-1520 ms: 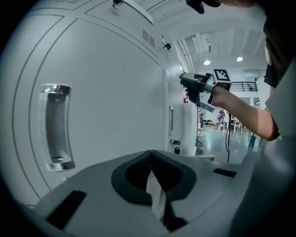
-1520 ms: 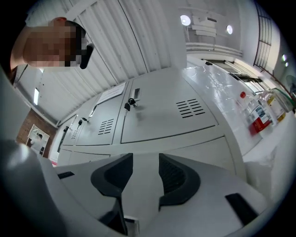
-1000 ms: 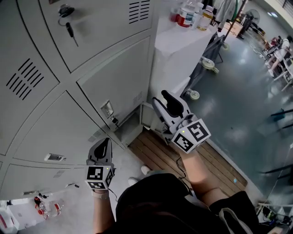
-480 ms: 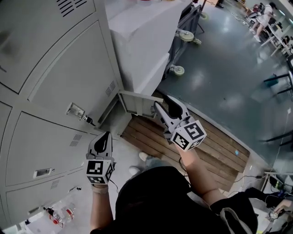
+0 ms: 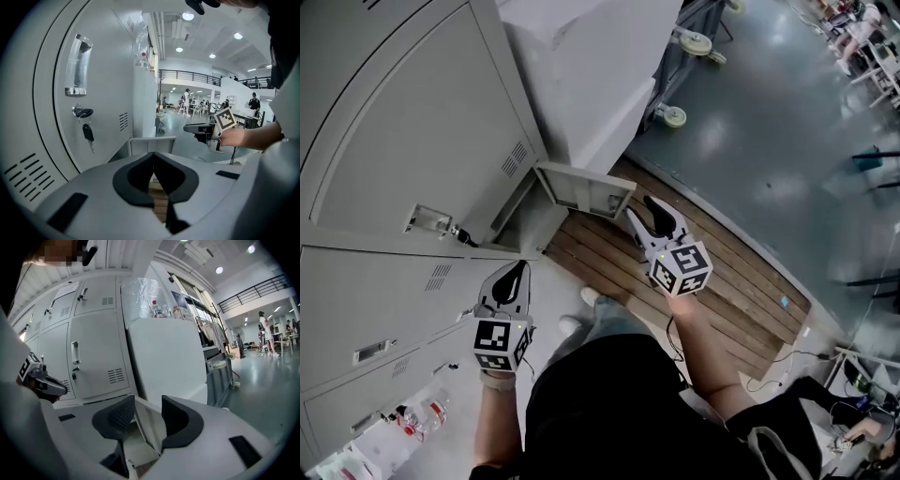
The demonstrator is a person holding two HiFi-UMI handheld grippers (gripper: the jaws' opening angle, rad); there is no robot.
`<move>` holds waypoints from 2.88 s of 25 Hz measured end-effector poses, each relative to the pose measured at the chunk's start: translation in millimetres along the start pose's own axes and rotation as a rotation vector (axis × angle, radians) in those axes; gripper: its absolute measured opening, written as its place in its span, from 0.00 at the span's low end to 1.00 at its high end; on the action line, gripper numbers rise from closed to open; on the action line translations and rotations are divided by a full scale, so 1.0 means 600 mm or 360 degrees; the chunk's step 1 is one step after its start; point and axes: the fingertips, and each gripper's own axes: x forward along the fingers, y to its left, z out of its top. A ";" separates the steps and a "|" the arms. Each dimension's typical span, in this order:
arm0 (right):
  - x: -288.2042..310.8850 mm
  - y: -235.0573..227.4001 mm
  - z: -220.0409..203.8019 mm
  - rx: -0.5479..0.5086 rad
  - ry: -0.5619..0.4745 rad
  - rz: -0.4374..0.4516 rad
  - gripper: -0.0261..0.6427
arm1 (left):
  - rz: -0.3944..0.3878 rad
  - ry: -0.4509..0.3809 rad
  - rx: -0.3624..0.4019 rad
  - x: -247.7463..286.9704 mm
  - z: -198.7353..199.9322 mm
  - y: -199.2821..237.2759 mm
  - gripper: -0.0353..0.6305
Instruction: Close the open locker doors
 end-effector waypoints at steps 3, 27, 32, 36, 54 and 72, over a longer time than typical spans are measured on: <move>0.022 -0.031 -0.036 0.0016 0.0059 -0.0034 0.32 | -0.0003 0.0060 -0.0007 0.008 -0.017 -0.007 0.08; 0.120 -0.079 -0.137 0.0023 0.0289 0.0035 0.35 | 0.0117 0.0216 -0.0106 0.003 -0.066 -0.012 0.08; 0.102 -0.052 -0.147 0.0007 0.0321 0.0058 0.35 | 0.0124 0.0200 -0.0127 -0.012 -0.075 -0.012 0.08; 0.083 -0.018 -0.159 0.0002 0.0340 0.0080 0.35 | 0.0108 0.0198 -0.0129 -0.029 -0.083 -0.020 0.08; 0.042 0.207 -0.202 -0.0076 0.0419 0.0378 0.35 | 0.0200 0.0137 -0.0208 -0.151 -0.146 -0.018 0.08; 0.121 0.412 -0.199 -0.0061 0.0469 0.0824 0.35 | 0.0573 0.0093 -0.0374 -0.296 -0.204 0.033 0.08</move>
